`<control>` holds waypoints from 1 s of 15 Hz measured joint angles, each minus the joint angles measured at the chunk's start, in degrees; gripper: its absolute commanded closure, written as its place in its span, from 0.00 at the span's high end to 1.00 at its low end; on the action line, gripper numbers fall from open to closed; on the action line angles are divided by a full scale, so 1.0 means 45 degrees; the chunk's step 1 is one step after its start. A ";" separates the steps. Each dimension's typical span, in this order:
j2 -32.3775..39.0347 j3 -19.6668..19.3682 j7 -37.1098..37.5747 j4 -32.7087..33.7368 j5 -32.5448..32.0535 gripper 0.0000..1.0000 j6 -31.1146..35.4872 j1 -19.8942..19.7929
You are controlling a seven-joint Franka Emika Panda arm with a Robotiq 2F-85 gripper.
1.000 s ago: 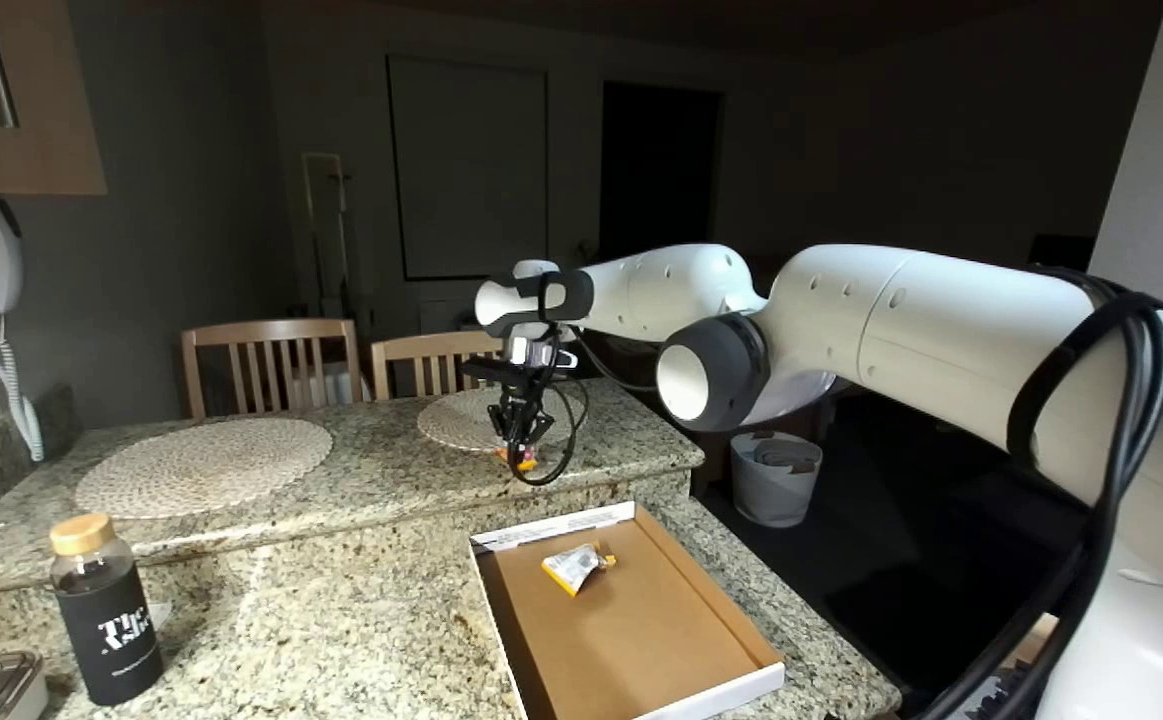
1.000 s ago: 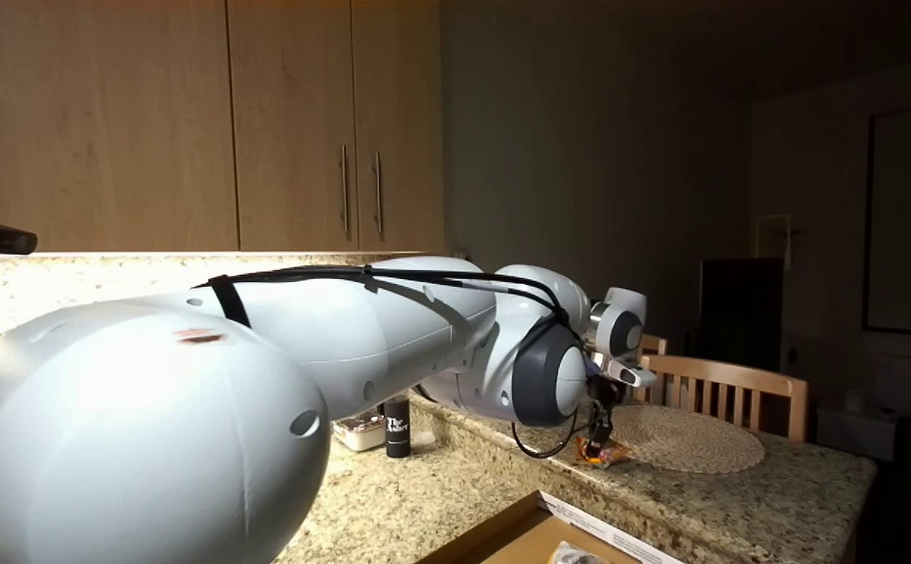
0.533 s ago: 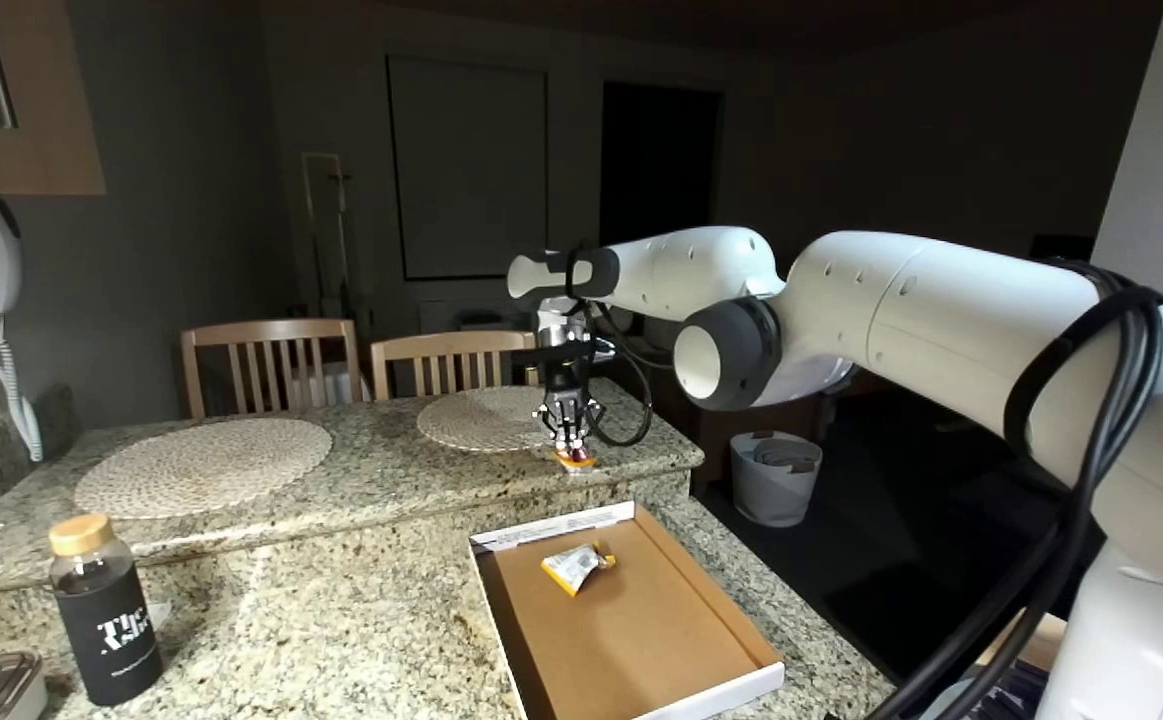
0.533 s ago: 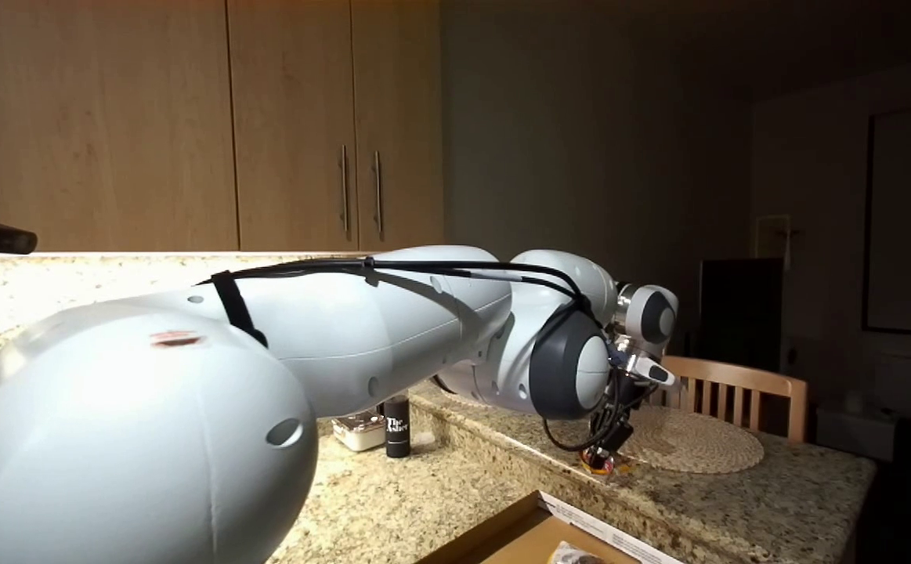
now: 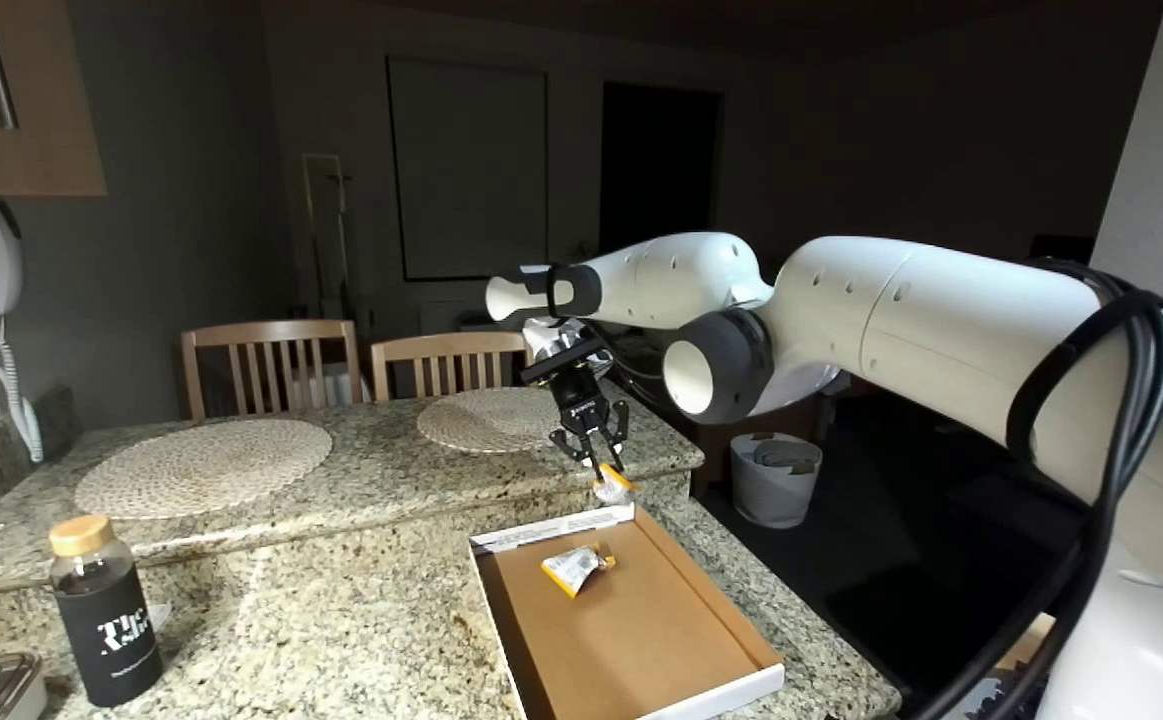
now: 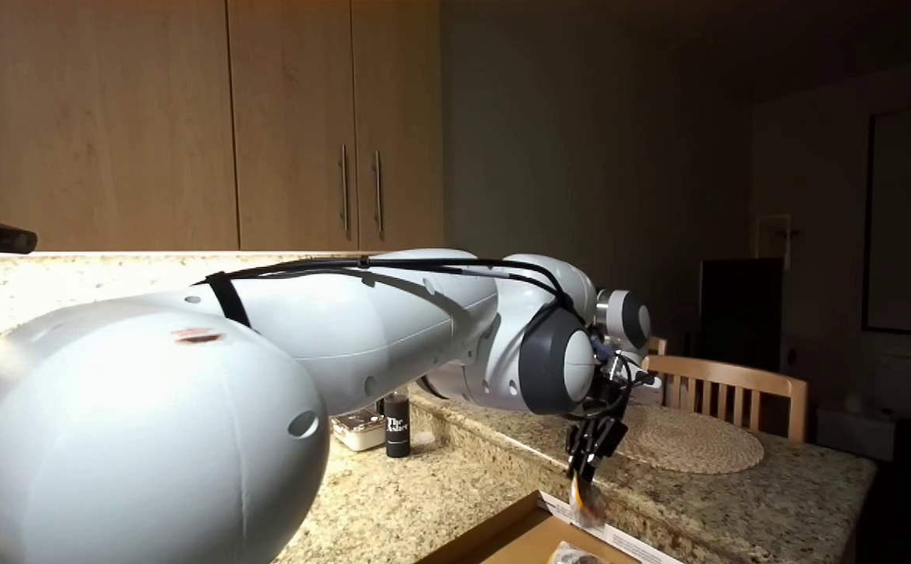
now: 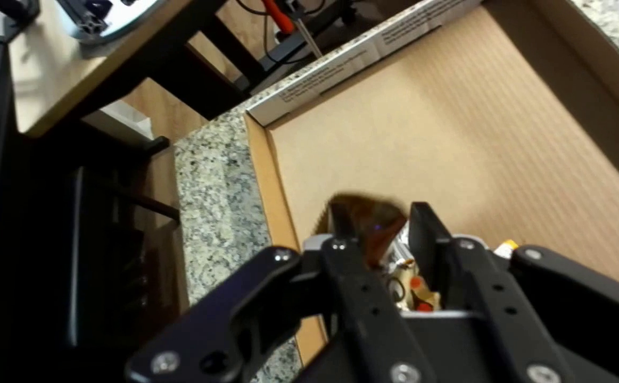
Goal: Place the two sachets on the box.
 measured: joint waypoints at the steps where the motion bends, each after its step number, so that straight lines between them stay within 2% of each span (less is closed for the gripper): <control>1: -0.0022 -0.0167 -0.0003 0.0003 -0.0204 0.72 -0.0244 0.0199; 5: -0.0206 -0.0418 0.0004 0.0014 -0.0642 0.97 -0.0294 0.0782; 6: -0.0310 -0.0381 0.0003 0.0030 -0.0642 0.99 -0.0090 0.0823; 9: -0.0760 -0.0117 0.0003 0.0042 -0.0465 1.00 0.1166 0.0691; 15: -0.1539 0.0492 0.0002 0.0050 0.0121 1.00 0.4108 -0.0125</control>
